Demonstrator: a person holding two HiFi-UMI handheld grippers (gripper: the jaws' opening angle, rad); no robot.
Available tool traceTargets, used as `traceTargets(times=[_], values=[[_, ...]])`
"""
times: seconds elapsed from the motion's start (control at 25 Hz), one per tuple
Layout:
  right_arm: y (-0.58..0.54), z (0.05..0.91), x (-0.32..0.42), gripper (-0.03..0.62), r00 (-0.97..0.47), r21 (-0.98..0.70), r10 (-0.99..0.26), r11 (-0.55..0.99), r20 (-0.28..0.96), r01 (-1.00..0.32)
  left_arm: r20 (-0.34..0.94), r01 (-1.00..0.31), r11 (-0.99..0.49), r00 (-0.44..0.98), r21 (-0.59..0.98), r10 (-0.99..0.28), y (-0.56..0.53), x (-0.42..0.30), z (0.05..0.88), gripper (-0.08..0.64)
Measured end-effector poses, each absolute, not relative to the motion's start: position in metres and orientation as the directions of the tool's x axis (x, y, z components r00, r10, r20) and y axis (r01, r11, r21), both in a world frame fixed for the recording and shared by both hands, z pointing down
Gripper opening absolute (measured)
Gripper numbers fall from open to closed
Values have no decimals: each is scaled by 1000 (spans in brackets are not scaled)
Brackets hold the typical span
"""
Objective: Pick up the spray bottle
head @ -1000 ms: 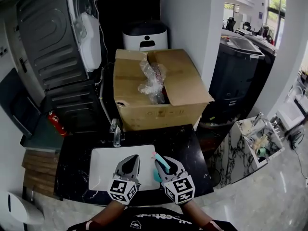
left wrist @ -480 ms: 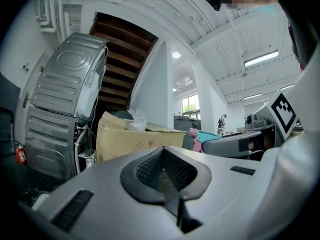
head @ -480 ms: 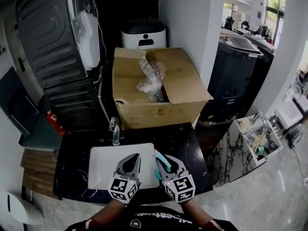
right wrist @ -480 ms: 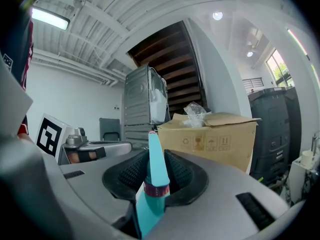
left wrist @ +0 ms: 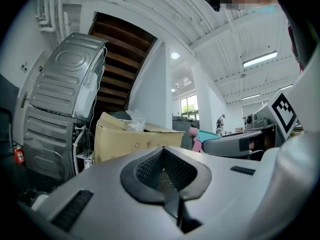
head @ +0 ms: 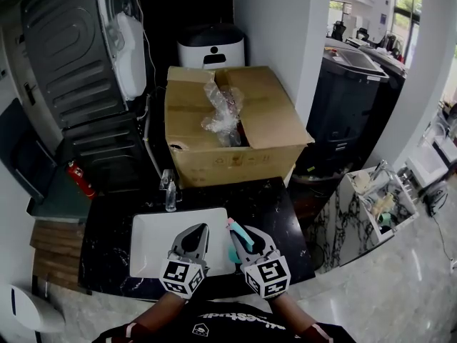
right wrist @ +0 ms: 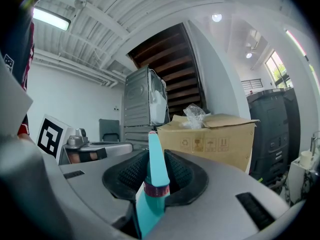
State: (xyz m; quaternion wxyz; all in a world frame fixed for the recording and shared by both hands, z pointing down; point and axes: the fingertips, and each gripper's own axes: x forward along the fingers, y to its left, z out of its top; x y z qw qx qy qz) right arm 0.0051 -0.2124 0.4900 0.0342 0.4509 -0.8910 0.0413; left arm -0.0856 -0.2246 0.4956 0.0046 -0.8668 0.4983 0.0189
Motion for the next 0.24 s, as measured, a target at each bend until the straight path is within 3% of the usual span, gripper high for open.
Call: traceTargets(times=[0.24], values=[[-211, 490, 4, 124, -594, -38, -799, 593, 98, -804, -42, -860, -510, 509, 6, -860, -224, -84, 494, 15]])
